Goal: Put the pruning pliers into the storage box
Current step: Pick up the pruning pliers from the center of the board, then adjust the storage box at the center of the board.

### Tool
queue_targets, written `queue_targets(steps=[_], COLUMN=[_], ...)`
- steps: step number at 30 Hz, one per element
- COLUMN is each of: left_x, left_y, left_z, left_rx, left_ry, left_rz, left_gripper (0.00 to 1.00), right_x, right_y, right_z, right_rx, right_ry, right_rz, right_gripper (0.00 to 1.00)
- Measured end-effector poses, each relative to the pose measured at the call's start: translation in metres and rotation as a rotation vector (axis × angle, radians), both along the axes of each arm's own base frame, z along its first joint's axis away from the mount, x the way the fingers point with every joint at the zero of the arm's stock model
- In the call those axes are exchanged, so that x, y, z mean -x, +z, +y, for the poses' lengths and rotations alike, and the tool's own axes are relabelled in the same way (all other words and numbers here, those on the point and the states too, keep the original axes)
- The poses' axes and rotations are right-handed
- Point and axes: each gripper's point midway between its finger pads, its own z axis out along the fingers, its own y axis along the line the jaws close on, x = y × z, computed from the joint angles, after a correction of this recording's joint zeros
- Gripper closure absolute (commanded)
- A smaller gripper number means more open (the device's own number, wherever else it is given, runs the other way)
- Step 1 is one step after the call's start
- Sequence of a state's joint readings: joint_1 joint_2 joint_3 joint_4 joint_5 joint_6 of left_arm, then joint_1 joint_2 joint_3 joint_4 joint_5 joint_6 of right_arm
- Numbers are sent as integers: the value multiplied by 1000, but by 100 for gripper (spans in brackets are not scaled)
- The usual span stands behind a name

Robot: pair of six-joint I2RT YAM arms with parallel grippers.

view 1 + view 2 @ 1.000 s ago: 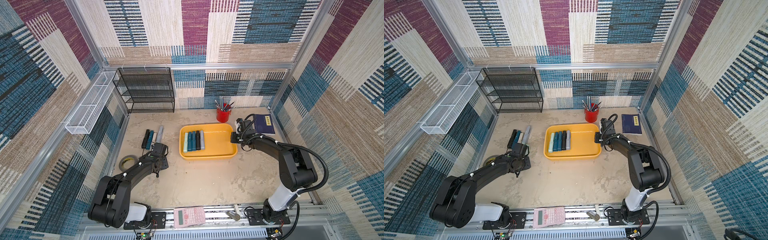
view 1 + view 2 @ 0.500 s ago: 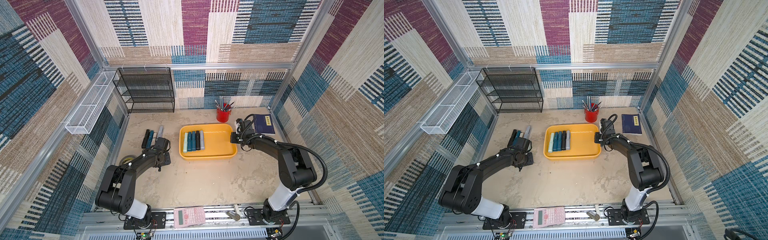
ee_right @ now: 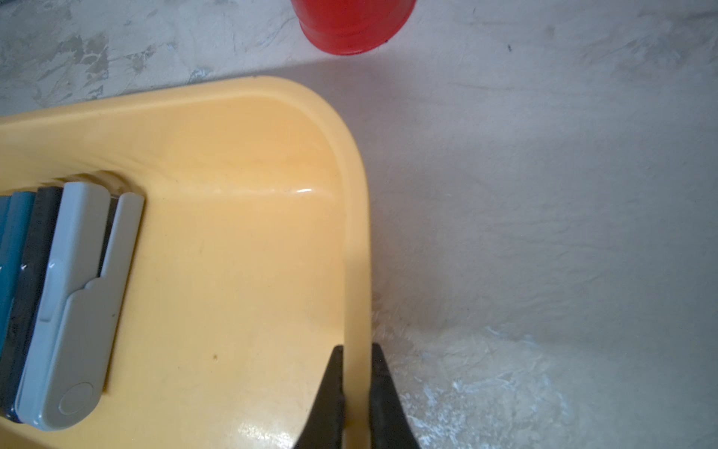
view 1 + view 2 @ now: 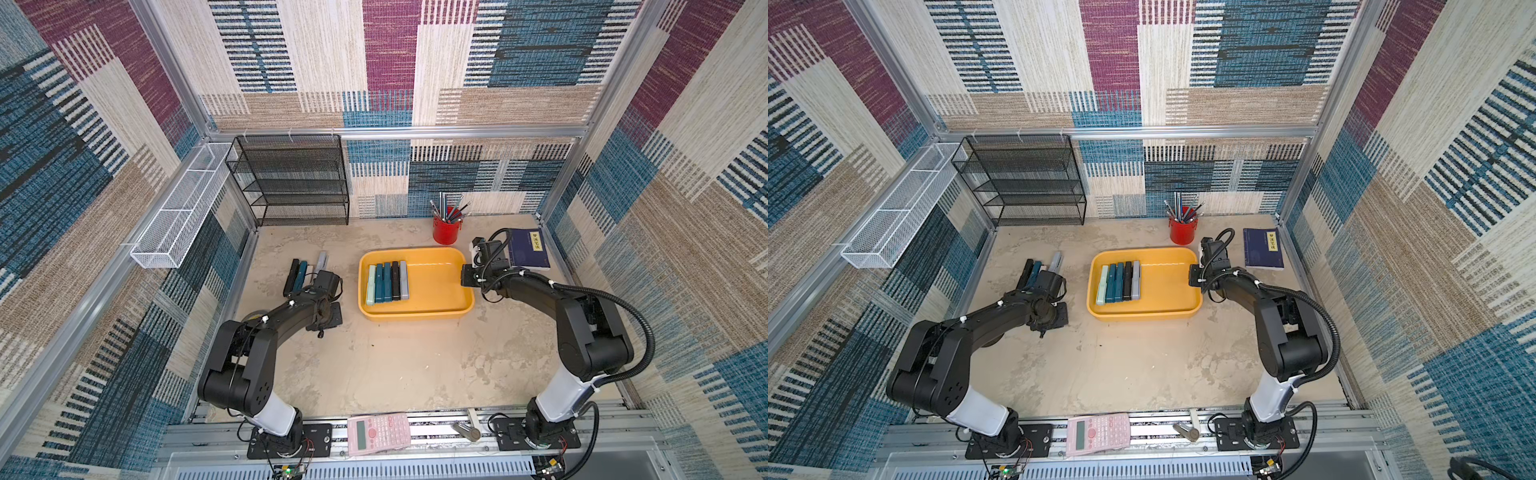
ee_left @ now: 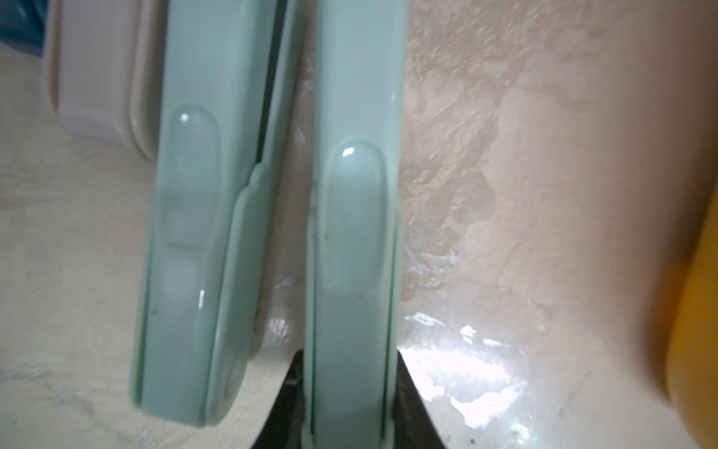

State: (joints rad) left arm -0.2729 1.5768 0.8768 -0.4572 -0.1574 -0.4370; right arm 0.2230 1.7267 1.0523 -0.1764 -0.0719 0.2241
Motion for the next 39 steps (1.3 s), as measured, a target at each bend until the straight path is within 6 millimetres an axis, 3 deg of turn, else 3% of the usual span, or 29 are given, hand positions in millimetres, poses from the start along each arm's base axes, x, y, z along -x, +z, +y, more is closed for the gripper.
queue_targets(steps=[2,7,10,15,20,27,35,39], left_x=[-5,-16,-22,-38,-42,-45,-33,-30], left_y=[7,37,67,122,146,144,103,86], left_z=[-2,-11,-24,-59,-104,-167,-229,-243], left_rx=[0,12,27,72,107,139,167,172], left_ry=[-15,-52,-85,-160,-260,-388,-524,-550], left_rz=[-16,-75,-133,-254,-292,-274,-174,-139], left_gripper=[100,100,100,100,100,100,100,100], right_x=[1,5,6,13,27,44,53,56], right_y=[-1,-2,-1,-1,-4,-1,-4,-8], right_z=[0,0,0,0,2,9,17,17], right_rx=[-2,-11,-23,-69,-147,-223,-262,-273], right_ry=[1,-5,-16,-57,-104,-164,-207,-222], right_rz=[2,8,8,21,33,38,45,52], right_gripper=[97,97,97,97,97,95,90,87])
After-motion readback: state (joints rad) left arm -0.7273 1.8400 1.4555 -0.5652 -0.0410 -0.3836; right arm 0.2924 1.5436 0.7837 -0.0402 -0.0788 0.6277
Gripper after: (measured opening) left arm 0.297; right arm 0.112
